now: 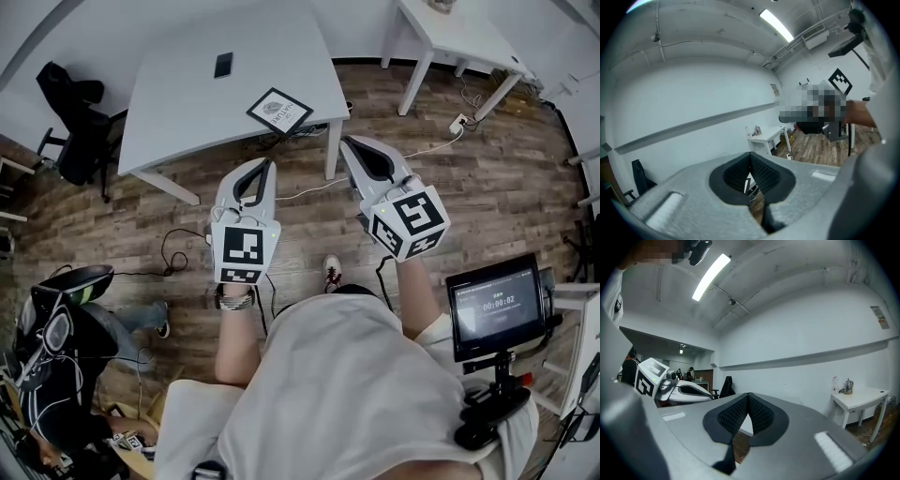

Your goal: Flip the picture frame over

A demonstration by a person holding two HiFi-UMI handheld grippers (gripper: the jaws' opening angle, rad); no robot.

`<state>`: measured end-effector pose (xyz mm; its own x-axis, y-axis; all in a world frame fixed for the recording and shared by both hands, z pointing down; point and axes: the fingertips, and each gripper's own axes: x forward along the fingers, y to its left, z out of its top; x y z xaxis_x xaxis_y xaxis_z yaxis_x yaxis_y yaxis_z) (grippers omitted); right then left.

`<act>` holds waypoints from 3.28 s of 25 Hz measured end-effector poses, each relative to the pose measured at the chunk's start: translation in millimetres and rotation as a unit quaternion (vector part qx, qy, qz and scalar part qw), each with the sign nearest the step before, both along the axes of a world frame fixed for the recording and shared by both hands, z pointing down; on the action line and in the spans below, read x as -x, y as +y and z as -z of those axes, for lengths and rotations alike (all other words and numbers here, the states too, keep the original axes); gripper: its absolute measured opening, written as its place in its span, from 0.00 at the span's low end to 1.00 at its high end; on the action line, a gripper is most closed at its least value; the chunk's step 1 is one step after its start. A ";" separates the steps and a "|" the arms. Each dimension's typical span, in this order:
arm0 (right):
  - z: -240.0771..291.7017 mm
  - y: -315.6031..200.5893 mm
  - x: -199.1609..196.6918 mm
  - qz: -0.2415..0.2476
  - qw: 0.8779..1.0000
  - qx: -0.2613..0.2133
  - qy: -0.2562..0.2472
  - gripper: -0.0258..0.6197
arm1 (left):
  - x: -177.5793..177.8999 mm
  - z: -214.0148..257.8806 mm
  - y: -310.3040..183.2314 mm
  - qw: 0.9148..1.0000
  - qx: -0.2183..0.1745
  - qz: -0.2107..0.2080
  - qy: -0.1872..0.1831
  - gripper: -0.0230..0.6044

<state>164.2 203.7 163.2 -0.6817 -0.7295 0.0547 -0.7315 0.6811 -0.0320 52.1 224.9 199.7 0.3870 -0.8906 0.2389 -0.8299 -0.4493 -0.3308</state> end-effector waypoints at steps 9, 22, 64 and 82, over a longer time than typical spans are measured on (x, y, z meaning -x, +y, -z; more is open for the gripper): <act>-29.0 -55.9 -13.7 0.024 0.999 0.026 0.014 0.04 | -17.9 -24.0 -52.2 0.999 0.025 0.012 -0.027 0.04; -97.8 -120.2 -22.7 0.023 0.997 0.065 0.031 0.04 | -16.8 -91.1 -125.6 0.992 0.055 -0.008 -0.116 0.09; -352.5 -231.4 22.4 0.020 0.989 0.129 0.063 0.04 | 27.0 -381.3 -250.9 0.935 0.122 -0.027 -0.332 0.30; -402.1 -240.0 27.6 0.014 0.988 0.145 0.056 0.04 | 23.8 -418.2 -268.7 0.899 0.047 -0.020 -0.436 0.33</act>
